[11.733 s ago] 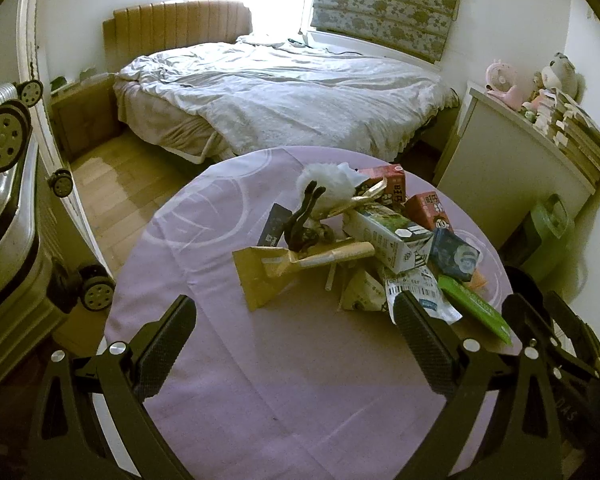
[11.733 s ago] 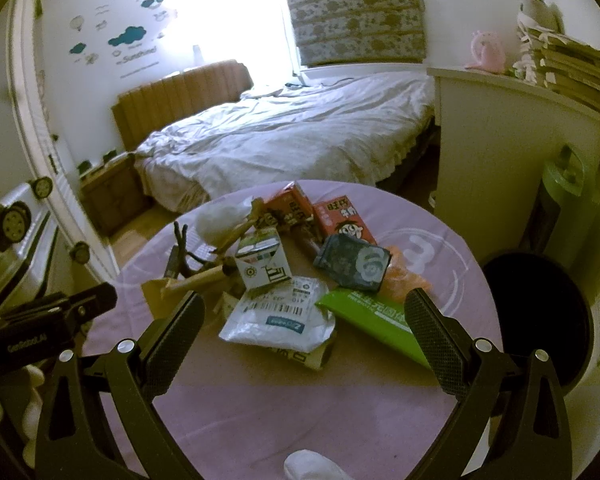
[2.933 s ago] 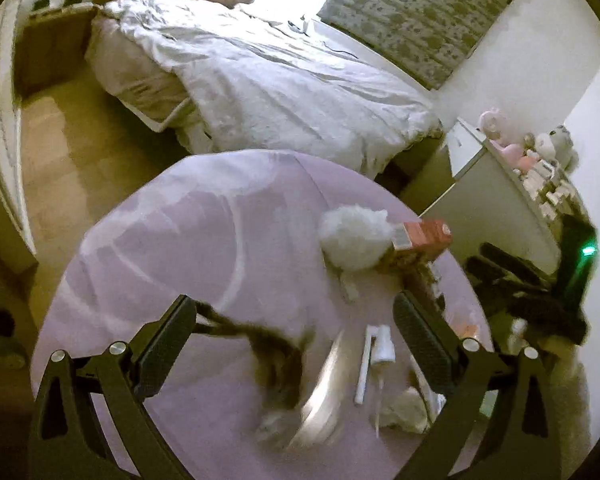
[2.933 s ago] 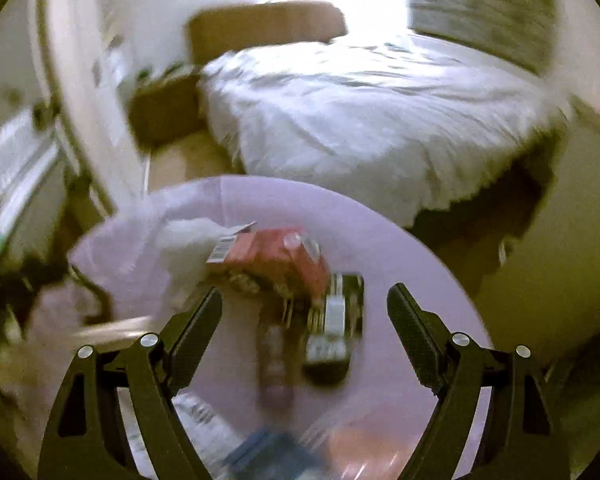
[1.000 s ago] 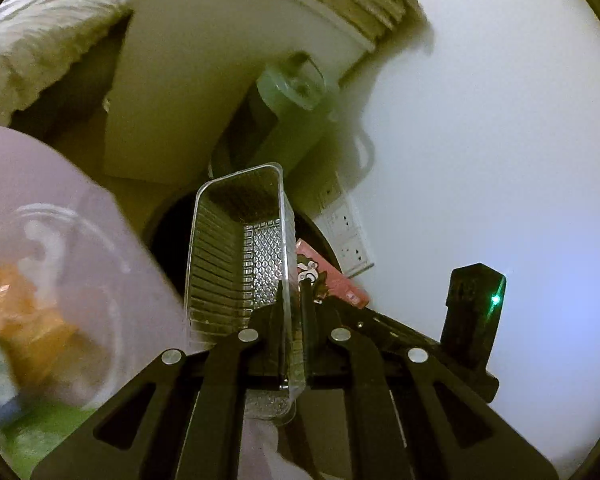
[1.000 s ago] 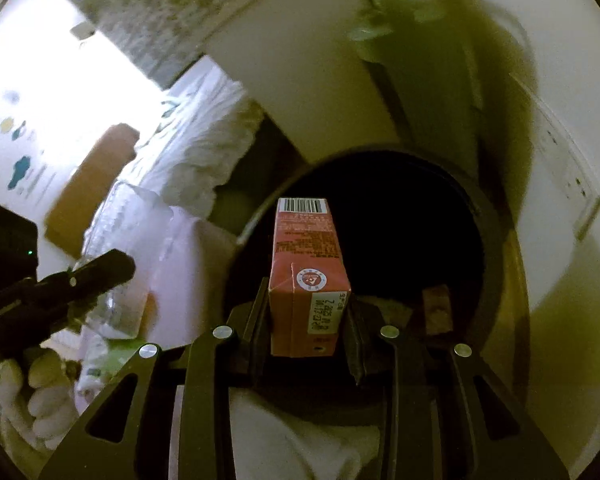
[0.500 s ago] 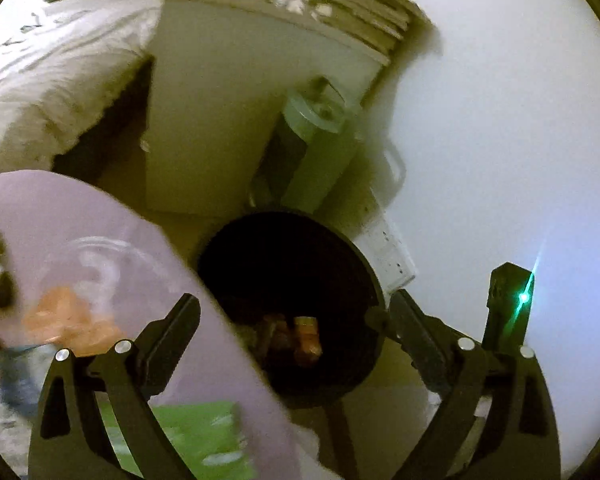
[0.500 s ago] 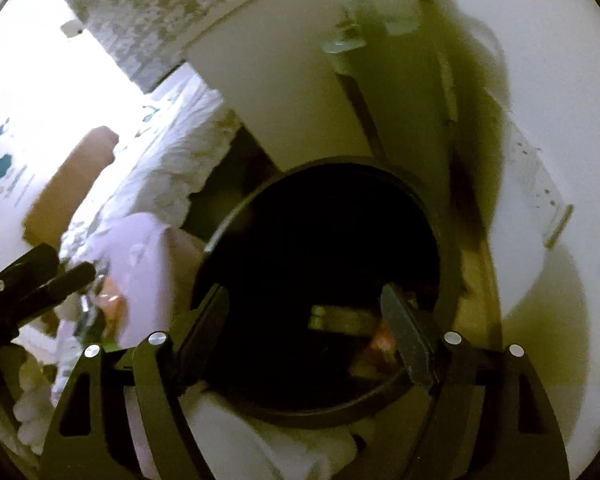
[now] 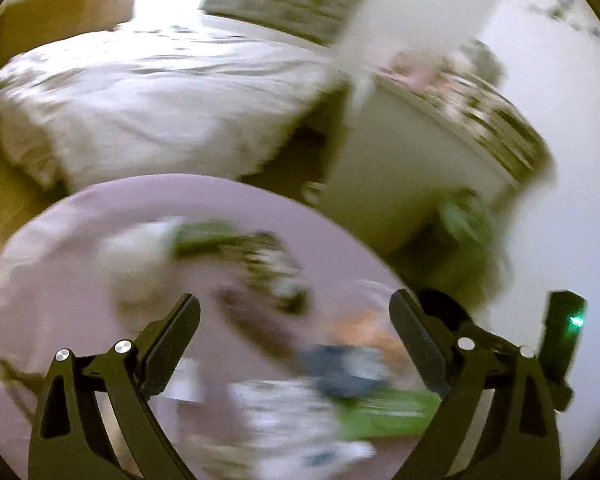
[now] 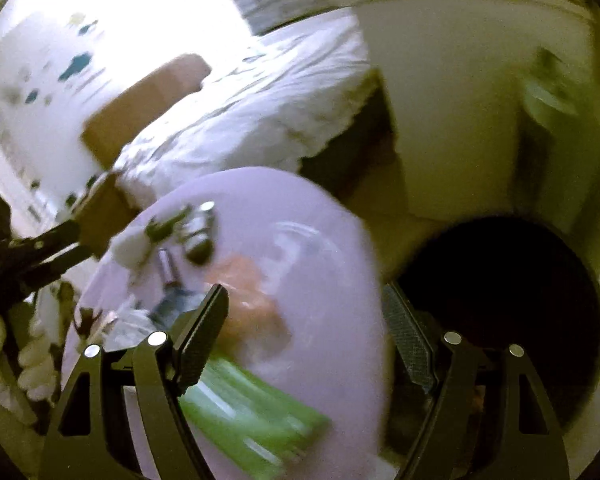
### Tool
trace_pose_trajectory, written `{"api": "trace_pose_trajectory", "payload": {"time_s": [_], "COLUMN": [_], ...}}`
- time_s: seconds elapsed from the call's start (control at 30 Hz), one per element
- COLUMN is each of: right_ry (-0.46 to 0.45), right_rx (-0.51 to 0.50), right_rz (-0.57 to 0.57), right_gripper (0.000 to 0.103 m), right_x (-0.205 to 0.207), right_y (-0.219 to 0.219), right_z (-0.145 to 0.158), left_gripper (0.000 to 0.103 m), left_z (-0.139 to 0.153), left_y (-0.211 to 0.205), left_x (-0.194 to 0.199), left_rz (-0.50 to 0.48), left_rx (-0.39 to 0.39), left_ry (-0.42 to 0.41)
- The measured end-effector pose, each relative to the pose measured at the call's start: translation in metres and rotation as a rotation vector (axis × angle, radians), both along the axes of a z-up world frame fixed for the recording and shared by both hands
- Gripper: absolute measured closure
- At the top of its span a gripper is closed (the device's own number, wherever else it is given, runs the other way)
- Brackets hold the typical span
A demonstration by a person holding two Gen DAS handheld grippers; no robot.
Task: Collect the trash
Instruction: 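Grasp the white fluffy toy with the left tool while the right tool grasps the black battery card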
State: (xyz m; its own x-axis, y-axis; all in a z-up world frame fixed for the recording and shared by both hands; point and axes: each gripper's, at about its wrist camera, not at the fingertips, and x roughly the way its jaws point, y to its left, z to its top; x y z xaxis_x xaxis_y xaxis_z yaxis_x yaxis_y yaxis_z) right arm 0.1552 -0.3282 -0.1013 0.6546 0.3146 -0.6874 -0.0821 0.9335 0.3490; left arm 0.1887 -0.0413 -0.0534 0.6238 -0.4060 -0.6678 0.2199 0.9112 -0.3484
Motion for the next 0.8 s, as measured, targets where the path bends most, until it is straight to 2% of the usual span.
{"api": "trace_pose_trajectory", "payload": {"time_s": [0.07,0.2,0.4,0.67,0.8], "right_ry": [-0.002,0.007,0.036,0.093,0.149], "right_rx": [-0.016,-0.059,-0.106,-0.227,-0.282], "right_rz": [0.043,0.119,0.191,0.282,0.314], "right_gripper": [0.025,0.025,0.025,0.025,0.025], "right_x": [0.015,0.047,0.085,0.136,0.162], "right_y": [0.019,0.056,0.097,0.148,0.168], "right_z": [0.004,0.007,0.002,-0.015,-0.028], "left_gripper": [0.008,0.009,0.008,0.01,0.028], "left_z": [-0.008,-0.021,-0.039,-0.06,-0.067], "left_y": [0.026,0.055,0.076,0.072,0.072], "left_x": [0.012,0.029,0.047,0.069,0.075], "left_rz": [0.062,0.12,0.131,0.113,0.103], "left_rx": [0.008,0.05,0.092,0.166,0.154], "left_ry": [0.011,0.032,0.068,0.11,0.139]}}
